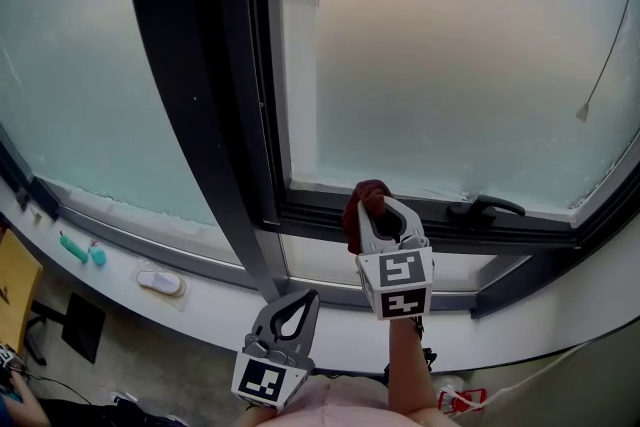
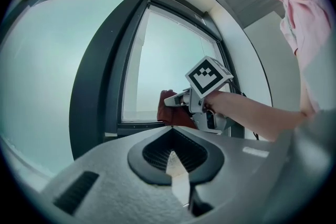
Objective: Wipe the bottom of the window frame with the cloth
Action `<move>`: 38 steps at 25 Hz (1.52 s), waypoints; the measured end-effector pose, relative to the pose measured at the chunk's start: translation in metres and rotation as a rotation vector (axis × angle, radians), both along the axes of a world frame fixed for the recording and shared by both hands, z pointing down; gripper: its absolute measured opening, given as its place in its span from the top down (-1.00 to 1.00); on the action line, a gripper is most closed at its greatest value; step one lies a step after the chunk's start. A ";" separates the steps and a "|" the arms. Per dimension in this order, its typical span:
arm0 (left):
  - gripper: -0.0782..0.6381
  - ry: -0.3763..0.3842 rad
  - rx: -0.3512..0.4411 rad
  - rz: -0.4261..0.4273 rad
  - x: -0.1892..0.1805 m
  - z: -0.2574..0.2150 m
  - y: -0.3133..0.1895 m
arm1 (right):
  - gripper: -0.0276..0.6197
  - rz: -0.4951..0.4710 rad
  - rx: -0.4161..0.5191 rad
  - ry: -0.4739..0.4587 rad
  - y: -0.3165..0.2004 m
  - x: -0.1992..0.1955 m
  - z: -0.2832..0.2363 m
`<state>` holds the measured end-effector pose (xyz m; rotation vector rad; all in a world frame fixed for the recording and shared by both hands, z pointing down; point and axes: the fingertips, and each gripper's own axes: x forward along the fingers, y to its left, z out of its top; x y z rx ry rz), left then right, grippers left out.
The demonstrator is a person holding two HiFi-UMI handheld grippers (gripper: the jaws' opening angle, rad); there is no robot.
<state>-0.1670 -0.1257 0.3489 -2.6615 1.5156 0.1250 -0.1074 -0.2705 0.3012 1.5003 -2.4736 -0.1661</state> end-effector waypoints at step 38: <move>0.79 0.016 -0.038 -0.045 -0.062 0.010 -0.007 | 0.71 -0.173 -0.182 0.042 -0.011 -0.124 0.058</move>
